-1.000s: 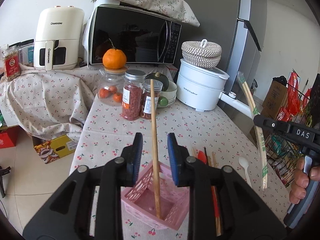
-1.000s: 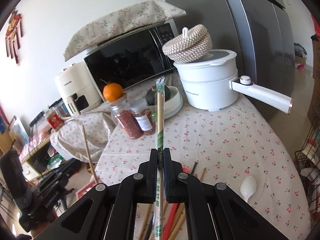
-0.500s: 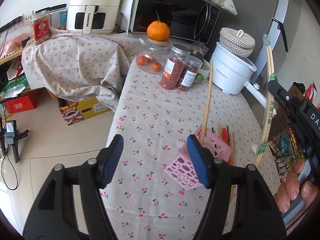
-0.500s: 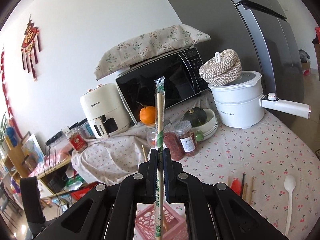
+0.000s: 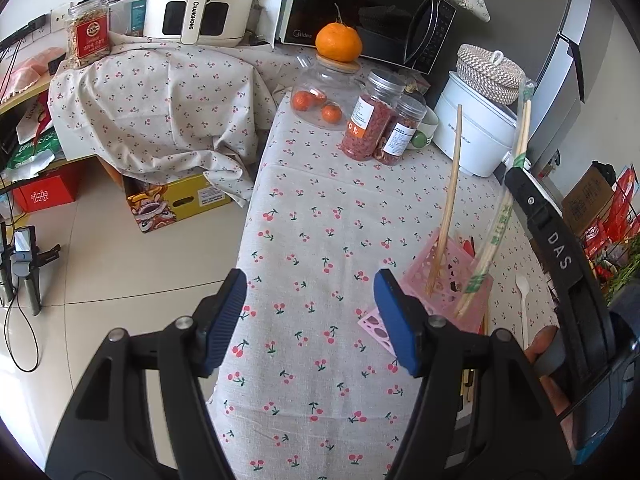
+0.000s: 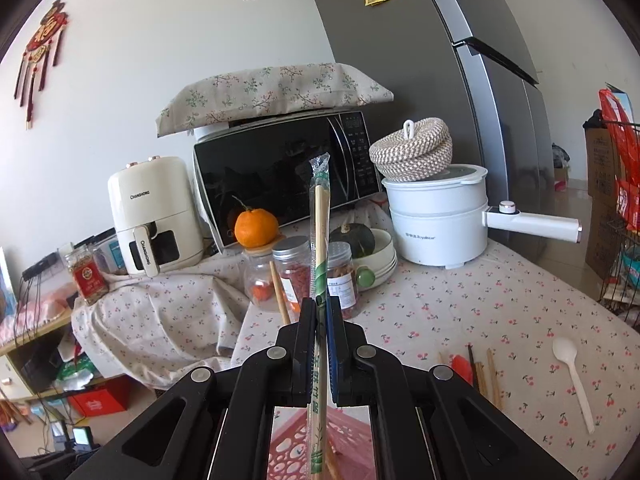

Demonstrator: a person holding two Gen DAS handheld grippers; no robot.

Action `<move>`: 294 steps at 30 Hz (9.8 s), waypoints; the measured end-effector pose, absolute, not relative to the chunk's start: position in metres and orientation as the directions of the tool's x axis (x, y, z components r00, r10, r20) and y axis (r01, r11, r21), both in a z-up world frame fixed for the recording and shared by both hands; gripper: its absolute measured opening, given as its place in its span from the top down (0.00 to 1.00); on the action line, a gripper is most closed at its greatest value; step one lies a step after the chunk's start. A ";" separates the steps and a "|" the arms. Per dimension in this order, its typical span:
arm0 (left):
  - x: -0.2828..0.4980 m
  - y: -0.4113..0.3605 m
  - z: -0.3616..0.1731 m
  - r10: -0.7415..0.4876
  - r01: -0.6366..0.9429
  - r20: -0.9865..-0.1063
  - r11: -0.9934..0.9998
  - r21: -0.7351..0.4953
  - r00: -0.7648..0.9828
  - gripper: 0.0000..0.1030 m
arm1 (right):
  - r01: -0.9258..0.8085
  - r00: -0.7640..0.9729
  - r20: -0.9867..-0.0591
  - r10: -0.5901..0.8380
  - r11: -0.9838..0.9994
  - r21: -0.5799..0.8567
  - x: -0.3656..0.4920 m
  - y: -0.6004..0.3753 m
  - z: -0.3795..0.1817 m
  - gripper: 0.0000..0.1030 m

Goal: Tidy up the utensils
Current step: 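Drop the chopstick into the pink basket with the left tool while the right tool drops the wrapped chopsticks in, then close the left tool on another wooden chopstick while the right tool reaches the white plastic spoon, then put the chopstick in the basket with the left tool while the right tool lifts the white spoon, then lower the white spoon into the pink basket and open the right tool, then close the right tool on the red plastic spoon handle, then lift the red spoon with the right tool while the left tool moves toward the black chopstick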

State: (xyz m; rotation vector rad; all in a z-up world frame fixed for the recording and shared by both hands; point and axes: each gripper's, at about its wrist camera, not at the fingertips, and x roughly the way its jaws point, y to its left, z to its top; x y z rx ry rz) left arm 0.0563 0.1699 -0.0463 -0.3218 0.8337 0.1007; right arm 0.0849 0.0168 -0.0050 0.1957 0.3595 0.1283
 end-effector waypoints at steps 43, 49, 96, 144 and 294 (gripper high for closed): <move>0.064 -0.027 -0.029 -0.171 0.127 -0.820 0.985 -0.121 0.546 0.10 | 0.037 0.653 -0.741 0.153 0.972 0.233 0.093 -0.250 -0.002 0.22; 0.103 -0.065 -0.049 -0.288 0.150 -0.879 0.957 -0.249 0.381 0.15 | 0.050 0.533 -0.831 0.159 0.975 0.218 0.115 -0.274 -0.024 0.21; 0.135 -0.078 -0.030 -0.289 0.250 -0.833 0.950 -0.188 0.472 0.93 | 0.034 0.292 -0.943 0.160 0.984 0.177 0.211 -0.264 -0.107 0.22; 0.050 0.088 0.060 -0.086 0.014 -0.430 0.986 -0.166 0.899 0.93 | -0.111 0.643 -0.710 0.287 0.952 0.285 0.138 -0.189 0.009 0.67; 0.183 -0.081 -0.100 -0.131 0.058 -0.930 0.991 -0.118 0.344 0.69 | -0.009 0.362 -0.884 0.296 0.949 0.314 0.185 -0.257 -0.081 0.92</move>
